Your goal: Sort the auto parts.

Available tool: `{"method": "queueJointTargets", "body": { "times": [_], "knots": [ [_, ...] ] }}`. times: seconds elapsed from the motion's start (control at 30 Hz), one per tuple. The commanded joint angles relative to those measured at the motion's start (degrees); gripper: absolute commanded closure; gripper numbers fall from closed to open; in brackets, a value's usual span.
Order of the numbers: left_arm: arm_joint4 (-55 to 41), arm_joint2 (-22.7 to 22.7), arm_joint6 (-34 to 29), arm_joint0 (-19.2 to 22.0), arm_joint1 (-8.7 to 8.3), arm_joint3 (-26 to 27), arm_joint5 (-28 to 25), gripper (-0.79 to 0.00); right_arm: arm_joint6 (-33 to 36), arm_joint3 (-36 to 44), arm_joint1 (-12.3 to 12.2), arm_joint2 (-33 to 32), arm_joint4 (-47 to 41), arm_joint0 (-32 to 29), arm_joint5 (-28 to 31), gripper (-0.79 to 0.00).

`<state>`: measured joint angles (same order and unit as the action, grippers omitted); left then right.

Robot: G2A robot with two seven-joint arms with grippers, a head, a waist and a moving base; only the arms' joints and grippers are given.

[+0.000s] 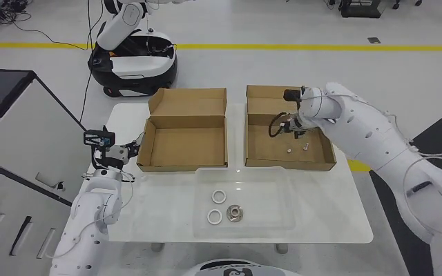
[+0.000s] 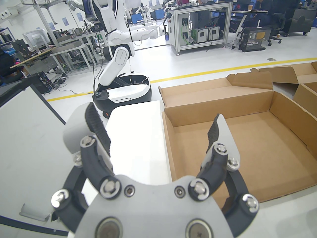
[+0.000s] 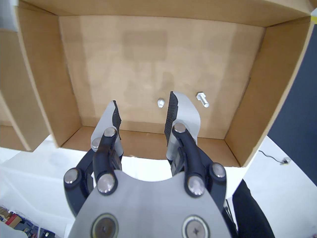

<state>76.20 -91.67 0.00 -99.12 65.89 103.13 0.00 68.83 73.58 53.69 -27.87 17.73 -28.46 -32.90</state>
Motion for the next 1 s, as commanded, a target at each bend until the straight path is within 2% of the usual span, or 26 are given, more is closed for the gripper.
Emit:
{"method": "queueJointTargets", "body": {
  "times": [0.0,0.03,0.07,0.27,0.43,0.67,0.97],
  "knots": [
    [0.0,0.0,0.0,0.0,0.00,0.0,0.0,-0.785,-0.6,5.2,-1.7,-3.3,-0.8,-1.7,-0.8,-0.680],
    [0.0,0.0,0.0,0.0,0.00,0.0,0.0,-0.785,-1.1,7.7,-2.5,-5.3,-1.9,-2.9,-1.3,-0.760],
    [0.0,0.0,0.0,0.0,0.00,0.0,0.0,-0.785,-2.0,10.4,-3.4,-7.3,-2.6,-4.2,-1.6,-0.785],
    [0.0,0.0,0.0,0.0,0.00,0.0,0.0,-0.785,-7.5,26.2,-7.8,-21.6,-12.8,-15.1,-2.2,-0.785],
    [0.0,0.0,0.0,0.0,0.00,0.0,0.0,-0.785,-10.3,34.8,-10.0,-32.3,-22.2,-24.4,-0.8,-0.785],
    [0.0,0.0,0.0,0.0,0.00,0.0,0.0,-0.785,-12.6,41.4,-11.7,-46.0,-36.3,-36.7,4.8,-0.785],
    [0.0,0.0,0.0,0.0,0.00,0.0,0.0,-0.785,-6.1,43.4,-13.2,-61.6,-46.2,-50.9,14.7,-0.785]
  ]
}}
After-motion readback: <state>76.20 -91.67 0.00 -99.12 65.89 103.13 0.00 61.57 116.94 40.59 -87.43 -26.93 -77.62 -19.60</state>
